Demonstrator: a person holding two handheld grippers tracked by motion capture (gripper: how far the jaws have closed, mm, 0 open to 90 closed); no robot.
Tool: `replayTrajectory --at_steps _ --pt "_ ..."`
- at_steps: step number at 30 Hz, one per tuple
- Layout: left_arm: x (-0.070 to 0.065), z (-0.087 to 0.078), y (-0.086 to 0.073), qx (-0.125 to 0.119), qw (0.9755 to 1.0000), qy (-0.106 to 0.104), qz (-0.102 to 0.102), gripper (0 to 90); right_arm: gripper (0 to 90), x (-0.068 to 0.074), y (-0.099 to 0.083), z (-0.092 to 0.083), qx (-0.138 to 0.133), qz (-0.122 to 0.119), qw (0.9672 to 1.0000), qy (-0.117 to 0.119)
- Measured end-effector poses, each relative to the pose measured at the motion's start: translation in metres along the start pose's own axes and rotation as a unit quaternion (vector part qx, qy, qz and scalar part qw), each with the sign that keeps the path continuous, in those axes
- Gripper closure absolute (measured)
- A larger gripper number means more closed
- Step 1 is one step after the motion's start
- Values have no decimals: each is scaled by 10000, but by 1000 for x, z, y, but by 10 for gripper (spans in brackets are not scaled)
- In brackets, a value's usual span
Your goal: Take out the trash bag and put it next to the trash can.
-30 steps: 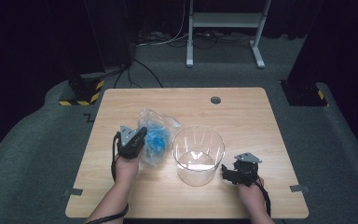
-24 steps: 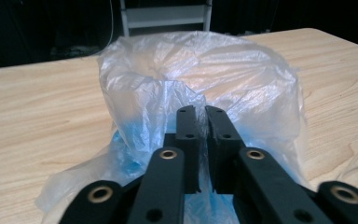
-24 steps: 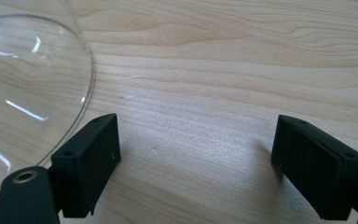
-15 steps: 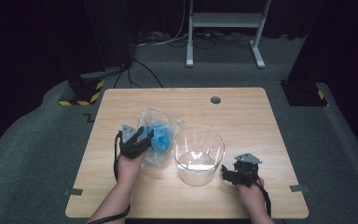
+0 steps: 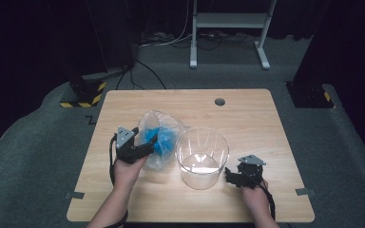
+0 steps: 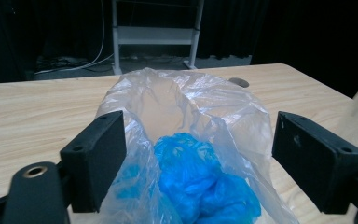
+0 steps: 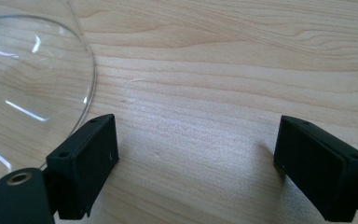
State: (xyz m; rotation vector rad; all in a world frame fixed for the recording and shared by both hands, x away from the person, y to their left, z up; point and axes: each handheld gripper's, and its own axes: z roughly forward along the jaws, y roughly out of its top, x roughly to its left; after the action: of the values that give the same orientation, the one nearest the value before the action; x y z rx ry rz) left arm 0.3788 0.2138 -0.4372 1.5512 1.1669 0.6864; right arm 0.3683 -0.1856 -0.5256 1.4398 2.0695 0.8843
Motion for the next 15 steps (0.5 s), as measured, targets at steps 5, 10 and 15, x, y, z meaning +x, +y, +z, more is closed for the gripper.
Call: replayTrajectory --at_steps 5,10,15 --pt "10 -21 1 -25 10000 -21 -16 151 117 0 1 2 16 -3 10000 0" --pt "21 -34 -6 191 9998 92 10 149 101 1 3 4 33 -7 10000 22" --pt "25 -52 -18 560 9980 246 -129 149 98 1 4 5 38 -69 9999 77"
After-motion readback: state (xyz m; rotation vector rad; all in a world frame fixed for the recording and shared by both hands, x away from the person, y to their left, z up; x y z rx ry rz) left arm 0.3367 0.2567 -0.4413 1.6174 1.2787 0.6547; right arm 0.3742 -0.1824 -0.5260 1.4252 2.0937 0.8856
